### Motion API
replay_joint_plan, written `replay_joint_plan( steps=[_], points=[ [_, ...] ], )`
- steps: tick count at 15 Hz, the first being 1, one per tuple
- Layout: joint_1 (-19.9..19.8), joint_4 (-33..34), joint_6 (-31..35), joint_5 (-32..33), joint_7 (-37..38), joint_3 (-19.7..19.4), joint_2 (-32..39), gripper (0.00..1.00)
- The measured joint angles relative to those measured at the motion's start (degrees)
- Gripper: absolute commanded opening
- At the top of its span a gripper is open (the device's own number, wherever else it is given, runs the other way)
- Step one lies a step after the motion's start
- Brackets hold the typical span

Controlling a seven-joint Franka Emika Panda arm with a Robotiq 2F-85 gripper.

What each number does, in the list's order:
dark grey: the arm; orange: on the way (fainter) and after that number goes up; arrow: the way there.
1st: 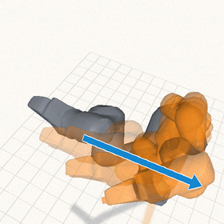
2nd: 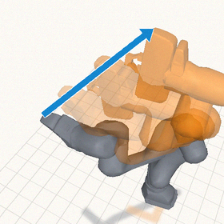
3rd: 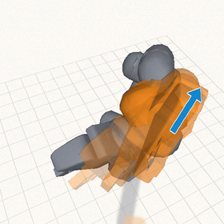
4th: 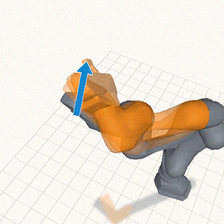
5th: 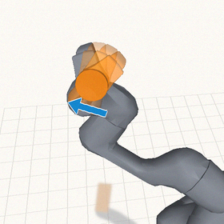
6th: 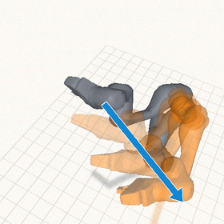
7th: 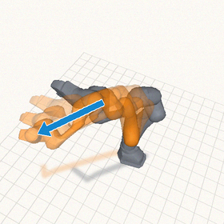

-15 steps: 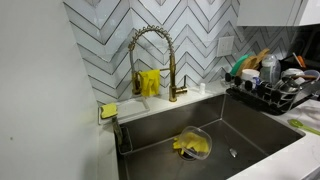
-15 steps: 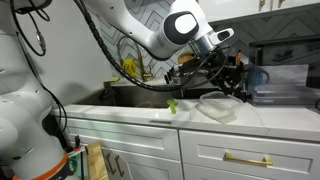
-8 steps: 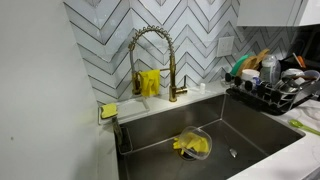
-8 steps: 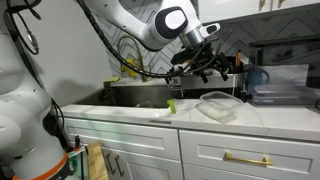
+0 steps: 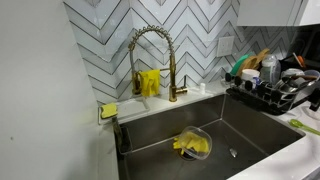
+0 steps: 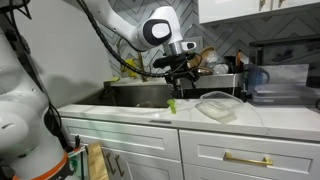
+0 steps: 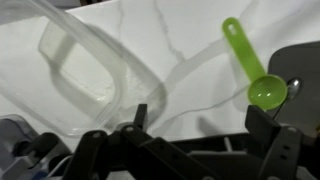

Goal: Remove the lunch box with a spoon from the sink, then put the spoon on the rack

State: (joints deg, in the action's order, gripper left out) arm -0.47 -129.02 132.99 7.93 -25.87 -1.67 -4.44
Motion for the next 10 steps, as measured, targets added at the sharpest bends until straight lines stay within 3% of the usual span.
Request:
replay_joint_plan(
  steps=[4, 10],
  points=[
    [1.5, -0.7, -7.1, -0.3, -5.0, 1.0, -0.1, 1.00],
    [1.5, -2.0, -6.8, -0.3, -6.7, 1.0, -0.2, 1.00]
  ],
)
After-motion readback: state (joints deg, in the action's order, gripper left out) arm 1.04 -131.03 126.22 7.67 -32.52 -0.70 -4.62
